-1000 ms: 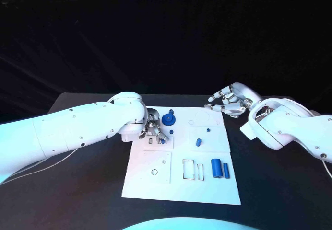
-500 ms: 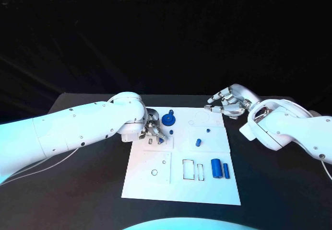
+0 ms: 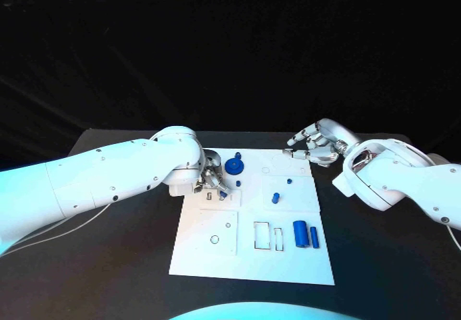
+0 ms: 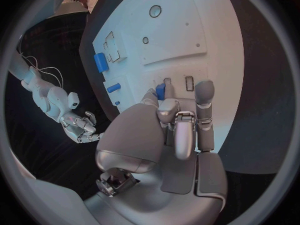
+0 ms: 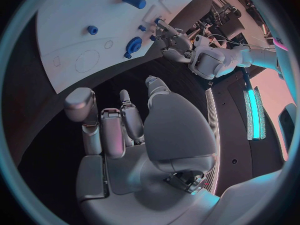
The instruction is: Assemble the parts on the task board
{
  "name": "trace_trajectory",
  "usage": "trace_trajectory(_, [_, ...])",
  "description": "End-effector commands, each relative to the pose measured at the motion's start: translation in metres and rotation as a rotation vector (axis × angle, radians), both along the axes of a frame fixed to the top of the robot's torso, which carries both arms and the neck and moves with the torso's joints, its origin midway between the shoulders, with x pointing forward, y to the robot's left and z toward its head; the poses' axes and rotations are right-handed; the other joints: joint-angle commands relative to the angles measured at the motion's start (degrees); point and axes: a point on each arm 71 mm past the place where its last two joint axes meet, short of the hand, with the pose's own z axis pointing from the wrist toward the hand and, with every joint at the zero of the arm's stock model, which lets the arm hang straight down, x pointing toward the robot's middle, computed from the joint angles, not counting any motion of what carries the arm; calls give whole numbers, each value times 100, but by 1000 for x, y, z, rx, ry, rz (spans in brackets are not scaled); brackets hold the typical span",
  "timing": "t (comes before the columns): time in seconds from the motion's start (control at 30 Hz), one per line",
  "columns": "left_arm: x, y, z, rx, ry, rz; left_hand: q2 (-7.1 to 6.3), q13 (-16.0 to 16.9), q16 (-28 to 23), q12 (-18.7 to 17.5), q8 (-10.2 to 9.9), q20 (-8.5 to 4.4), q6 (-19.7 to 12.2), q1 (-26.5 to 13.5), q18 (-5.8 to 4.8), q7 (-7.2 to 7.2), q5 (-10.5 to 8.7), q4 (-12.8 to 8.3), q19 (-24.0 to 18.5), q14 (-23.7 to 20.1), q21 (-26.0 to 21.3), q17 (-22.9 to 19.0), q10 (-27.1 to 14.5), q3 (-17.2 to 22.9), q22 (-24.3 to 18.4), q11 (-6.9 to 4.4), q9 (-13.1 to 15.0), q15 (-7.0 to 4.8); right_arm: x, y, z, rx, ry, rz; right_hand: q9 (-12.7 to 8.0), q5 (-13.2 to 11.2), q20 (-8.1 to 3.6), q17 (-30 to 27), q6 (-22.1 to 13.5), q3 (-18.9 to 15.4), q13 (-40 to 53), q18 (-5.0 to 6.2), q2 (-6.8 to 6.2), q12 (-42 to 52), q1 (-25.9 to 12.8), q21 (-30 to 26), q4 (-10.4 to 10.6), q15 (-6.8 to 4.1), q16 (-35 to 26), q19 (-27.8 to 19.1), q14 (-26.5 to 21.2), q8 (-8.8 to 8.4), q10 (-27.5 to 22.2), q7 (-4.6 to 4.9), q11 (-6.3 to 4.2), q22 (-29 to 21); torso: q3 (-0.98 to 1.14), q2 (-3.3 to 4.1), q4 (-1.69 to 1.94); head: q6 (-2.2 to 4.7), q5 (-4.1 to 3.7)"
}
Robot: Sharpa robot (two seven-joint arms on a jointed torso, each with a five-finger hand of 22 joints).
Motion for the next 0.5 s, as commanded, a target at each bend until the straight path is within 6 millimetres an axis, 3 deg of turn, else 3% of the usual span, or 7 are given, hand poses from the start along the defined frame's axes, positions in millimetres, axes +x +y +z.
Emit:
trace_trajectory(0.03, [-1, 2, -1, -26, 11, 18, -34, -98, 8, -128, 39, -8, -27, 376, -53, -10, 41, -84, -51, 501, 37, 1158, -91, 460, 15, -5, 59, -51, -1, 1, 0, -43, -21, 23, 8, 47, 9, -15, 35, -39, 138, 114, 56, -15, -12, -57, 13, -57, -28, -49, 228, 19, -31, -24, -5, -16, -3, 2, 6, 9, -4])
trace_trajectory(0.07, [-1, 3, -1, -37, 7, 28, -105, -147, 9, -186, 44, -12, -35, 451, -55, 5, 50, -83, -55, 501, 48, 1159, -111, 700, 27, 0, 77, -52, 0, 1, 0, -44, -20, 22, 9, 50, 8, -17, 35, -49, 136, 114, 63, -17, -22, -64, 22, -57, -32, -48, 227, 21, -31, -25, -5, -19, -3, 2, 8, 13, -5])
trace_trajectory(0.1, [0, 3, 0, -46, 3, 35, -263, -181, 13, -233, 72, -16, -23, 483, -55, 34, 57, -24, -62, 503, 69, 1166, -100, 1161, 48, 19, 118, -52, 0, 1, -1, -45, -20, 21, 11, 45, 8, -19, 35, -69, 132, 113, 72, -18, -46, -73, 37, -59, -38, -46, 228, 23, -30, -25, -6, -23, -3, 2, 12, 18, -6])
trace_trajectory(0.2, [0, 5, 1, -70, -10, 55, -988, -231, 14, -288, 196, -1, -37, 146, -62, 7, 5, 108, -87, 506, 129, 1169, -27, 2584, 103, 41, 285, -16, 0, 0, -1, -46, -19, 20, 11, 41, 7, -19, 35, -76, 131, 114, 75, -18, -53, -78, 42, -59, -39, -45, 228, 23, -29, -26, -6, -25, 0, 6, 16, 17, -6])
trace_trajectory(0.3, [-2, 6, 3, -95, -19, 74, -1332, -244, 18, -297, 344, -10, -47, -200, -53, -15, -10, -51, -85, 510, 176, 1178, 16, 3478, 150, 18, 443, -28, 0, 0, -1, -46, -18, 20, 12, 36, 7, -20, 34, -85, 130, 114, 77, -18, -62, -84, 46, -59, -41, -45, 228, 24, -29, -26, -6, -28, -2, 4, 7, 19, 5])
trace_trajectory(0.5, [-5, 9, 6, -133, -30, 99, -1602, -374, 22, -401, 547, -29, -69, -721, -76, -20, -32, -419, -33, 516, 281, 1184, 10, 4310, 285, -21, 644, -52, 0, 0, -2, -49, -15, 18, 13, 33, 7, -19, 35, -93, 132, 114, 80, -16, -70, -87, 51, -59, -43, -44, 229, 25, -26, -27, -6, -29, 0, 4, 10, 16, 17])
